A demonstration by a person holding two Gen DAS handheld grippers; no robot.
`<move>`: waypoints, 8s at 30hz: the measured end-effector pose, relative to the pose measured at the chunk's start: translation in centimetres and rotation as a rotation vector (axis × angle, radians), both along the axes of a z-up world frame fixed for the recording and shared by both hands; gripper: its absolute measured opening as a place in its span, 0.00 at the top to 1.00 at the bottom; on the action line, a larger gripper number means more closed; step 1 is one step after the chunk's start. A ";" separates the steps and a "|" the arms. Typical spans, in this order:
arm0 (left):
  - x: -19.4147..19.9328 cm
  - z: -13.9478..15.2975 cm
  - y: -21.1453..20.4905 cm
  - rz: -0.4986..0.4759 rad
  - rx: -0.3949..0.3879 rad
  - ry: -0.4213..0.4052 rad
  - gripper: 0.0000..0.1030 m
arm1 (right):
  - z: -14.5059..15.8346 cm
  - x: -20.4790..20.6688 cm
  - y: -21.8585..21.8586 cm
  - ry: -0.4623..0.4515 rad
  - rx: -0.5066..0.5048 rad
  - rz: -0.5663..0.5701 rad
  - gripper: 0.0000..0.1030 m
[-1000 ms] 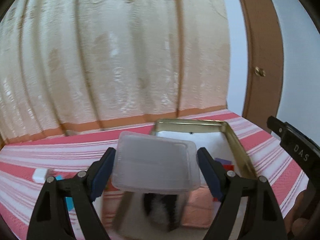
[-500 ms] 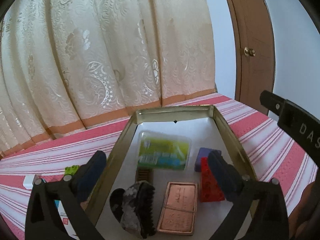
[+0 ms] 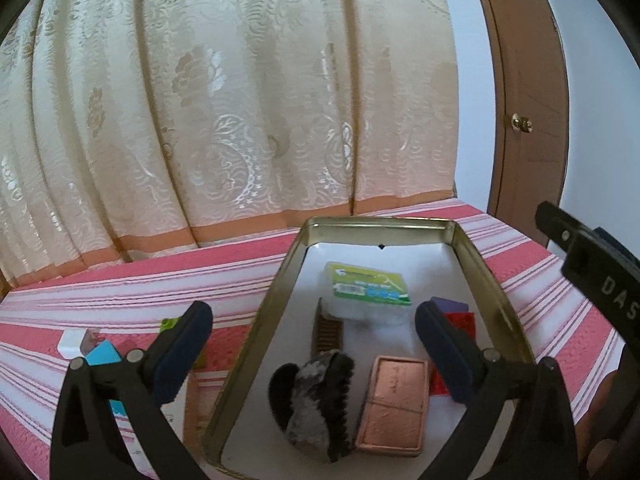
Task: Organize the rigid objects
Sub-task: 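Withdraw both open tools away from the tray, then grasp the white card box with the right tool while the left tool approaches the teal brick, then grasp the teal Lego brick with the left tool while the right tool lifts the white box, then carry the teal brick and white card box over the tray with both tools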
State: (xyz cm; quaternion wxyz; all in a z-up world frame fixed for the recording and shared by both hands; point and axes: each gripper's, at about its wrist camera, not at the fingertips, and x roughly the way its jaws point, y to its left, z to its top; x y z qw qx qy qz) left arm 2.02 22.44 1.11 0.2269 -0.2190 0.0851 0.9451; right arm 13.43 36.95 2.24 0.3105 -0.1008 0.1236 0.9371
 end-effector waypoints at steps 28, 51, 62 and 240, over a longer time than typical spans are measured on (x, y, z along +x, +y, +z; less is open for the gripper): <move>-1.2 -0.6 -7.4 0.150 0.020 -0.007 0.00 | -0.7 0.1 -2.2 0.027 0.037 -0.008 0.17; -1.9 -0.7 -12.1 0.217 0.022 -0.014 0.01 | -1.2 -0.4 -7.5 0.000 0.047 0.071 0.17; -3.2 -0.8 -16.7 0.288 0.032 -0.031 0.01 | -1.4 -1.1 -12.2 -0.023 0.045 0.173 0.17; -4.2 -0.9 -21.5 0.420 0.142 -0.101 0.59 | -1.4 -7.3 -21.7 -0.133 0.071 0.515 0.56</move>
